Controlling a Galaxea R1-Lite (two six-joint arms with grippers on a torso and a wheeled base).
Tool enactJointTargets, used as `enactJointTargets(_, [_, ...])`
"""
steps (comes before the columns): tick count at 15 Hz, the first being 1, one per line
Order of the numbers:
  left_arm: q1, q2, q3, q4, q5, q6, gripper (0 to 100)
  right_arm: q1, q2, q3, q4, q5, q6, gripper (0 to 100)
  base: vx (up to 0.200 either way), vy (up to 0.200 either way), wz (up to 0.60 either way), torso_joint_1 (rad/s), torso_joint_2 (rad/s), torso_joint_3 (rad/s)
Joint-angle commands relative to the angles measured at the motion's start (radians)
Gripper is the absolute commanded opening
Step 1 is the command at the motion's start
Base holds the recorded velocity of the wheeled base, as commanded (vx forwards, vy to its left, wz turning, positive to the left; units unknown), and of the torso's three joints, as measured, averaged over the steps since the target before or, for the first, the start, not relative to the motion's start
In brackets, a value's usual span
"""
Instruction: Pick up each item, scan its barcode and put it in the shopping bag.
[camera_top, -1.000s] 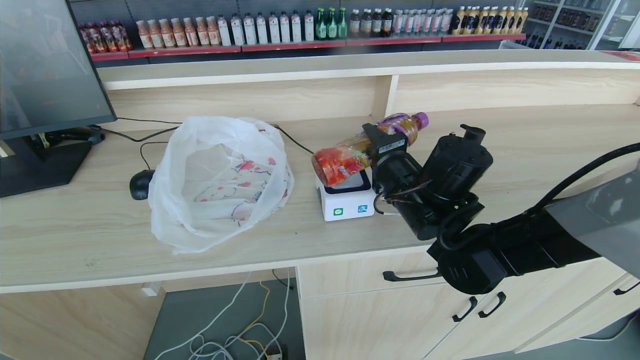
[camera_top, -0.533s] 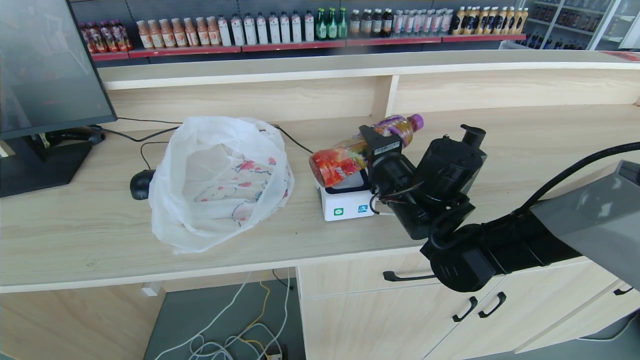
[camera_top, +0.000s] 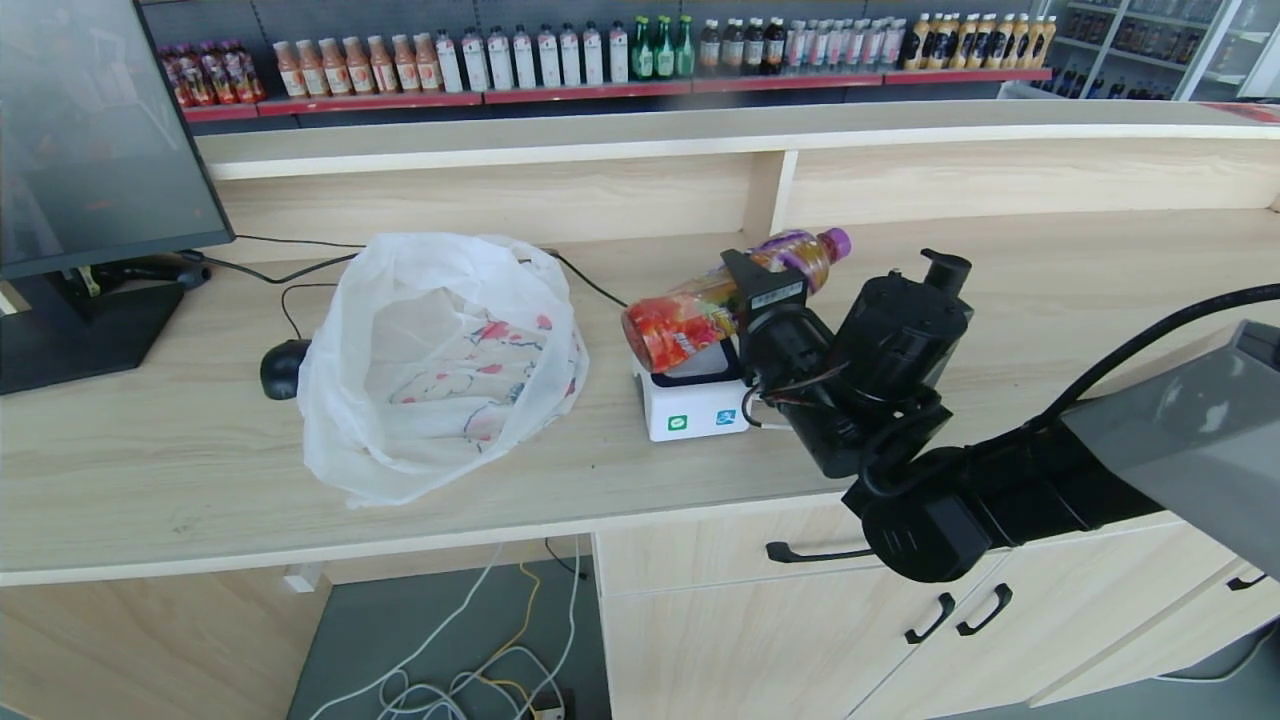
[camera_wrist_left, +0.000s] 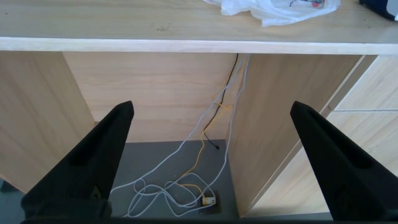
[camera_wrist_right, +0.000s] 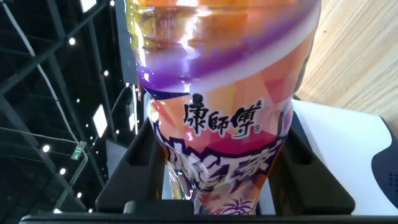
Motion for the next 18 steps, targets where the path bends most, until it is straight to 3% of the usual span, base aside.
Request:
enactJointTargets(1, [0.0, 0.0, 0.0, 0.0, 0.0, -0.001, 100, 0.0, 0.0, 0.0, 0.001, 0.0, 0.001, 0, 0.0, 0.0, 0.0, 0.0, 0.0, 0.0])
enactJointTargets(18, [0.0, 0.0, 0.0, 0.0, 0.0, -0.001, 100, 0.005, -0.061, 0.0, -0.004, 0.011, -0.068, 0, 0.0, 0.0, 0.0, 0.0, 0.0, 0.0])
